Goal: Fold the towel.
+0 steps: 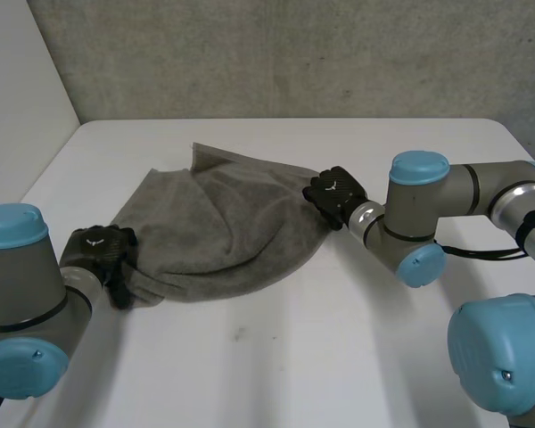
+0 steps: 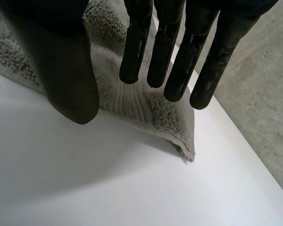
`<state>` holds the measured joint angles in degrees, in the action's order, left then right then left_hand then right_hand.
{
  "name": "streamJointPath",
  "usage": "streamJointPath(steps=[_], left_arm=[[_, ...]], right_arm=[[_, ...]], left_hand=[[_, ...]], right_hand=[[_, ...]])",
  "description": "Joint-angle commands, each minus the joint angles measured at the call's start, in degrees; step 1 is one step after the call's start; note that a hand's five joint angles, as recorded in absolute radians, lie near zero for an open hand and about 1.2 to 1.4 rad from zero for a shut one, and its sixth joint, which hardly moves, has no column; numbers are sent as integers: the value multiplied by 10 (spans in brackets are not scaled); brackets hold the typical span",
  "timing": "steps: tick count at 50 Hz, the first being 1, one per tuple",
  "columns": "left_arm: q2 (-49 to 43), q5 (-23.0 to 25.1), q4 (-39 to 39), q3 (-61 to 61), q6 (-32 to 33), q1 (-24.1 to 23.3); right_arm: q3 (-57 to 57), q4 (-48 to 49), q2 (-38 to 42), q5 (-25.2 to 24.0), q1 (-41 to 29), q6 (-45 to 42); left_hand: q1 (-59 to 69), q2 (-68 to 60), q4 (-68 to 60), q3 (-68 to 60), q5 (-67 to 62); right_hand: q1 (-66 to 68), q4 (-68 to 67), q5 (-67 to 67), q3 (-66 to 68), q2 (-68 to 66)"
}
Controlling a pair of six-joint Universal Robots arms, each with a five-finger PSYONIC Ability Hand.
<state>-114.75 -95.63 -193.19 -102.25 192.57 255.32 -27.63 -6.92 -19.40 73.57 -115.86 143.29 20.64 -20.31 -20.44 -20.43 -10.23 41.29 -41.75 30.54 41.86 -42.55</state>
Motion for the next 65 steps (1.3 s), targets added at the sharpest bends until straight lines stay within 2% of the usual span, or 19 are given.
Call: streamJointPath(steps=[1,18,33,37,41,49,57,59,61,64,65], left_arm=[[1,0,0,-1,0,0],[1,0,0,-1,0,0],[1,1,0,-1,0,0],[1,0,0,-2,0,0],[1,0,0,-2,0,0],[1,0,1,-2,0,0],[7,1,1,-6,0,0],[9,1,1,-9,0,0],[10,1,1,-10,0,0],[12,1,1,-11,0,-1],[12,1,1,-11,0,-1]], right_arm=[[2,5,3,0,-2,1],[11,4,4,0,-19,3],[11,2,7,-4,-29,44],[10,-2,3,-15,-30,66],[10,-3,-3,-34,-34,92],[0,-10,-55,-40,-31,128],[-23,-93,-124,-40,-3,126],[-41,-116,-147,-40,11,125],[-108,-138,-206,-51,41,124],[-151,-136,-238,-54,57,122],[-195,-130,-272,-63,72,120]], left_hand=[[20,-24,-22,-22,-24],[20,-24,-22,-22,-24],[20,-24,-22,-22,-24],[22,-25,-24,-24,-26],[20,-24,-22,-22,-24],[24,-27,-26,-26,-28],[25,-29,-27,-27,-29],[25,-29,-27,-27,-29],[25,-29,-27,-27,-29],[25,-29,-27,-27,-29],[25,-29,-27,-27,-29]], right_hand=[[-3,7,5,-8,15],[19,-15,27,14,-7],[268,-264,276,263,-256],[387,-382,394,381,-374],[387,-382,395,381,-375],[387,-382,395,381,-375],[387,-382,395,381,-375],[387,-382,395,381,-375],[387,-382,395,381,-375],[387,-382,395,381,-375],[387,-382,395,381,-375]])
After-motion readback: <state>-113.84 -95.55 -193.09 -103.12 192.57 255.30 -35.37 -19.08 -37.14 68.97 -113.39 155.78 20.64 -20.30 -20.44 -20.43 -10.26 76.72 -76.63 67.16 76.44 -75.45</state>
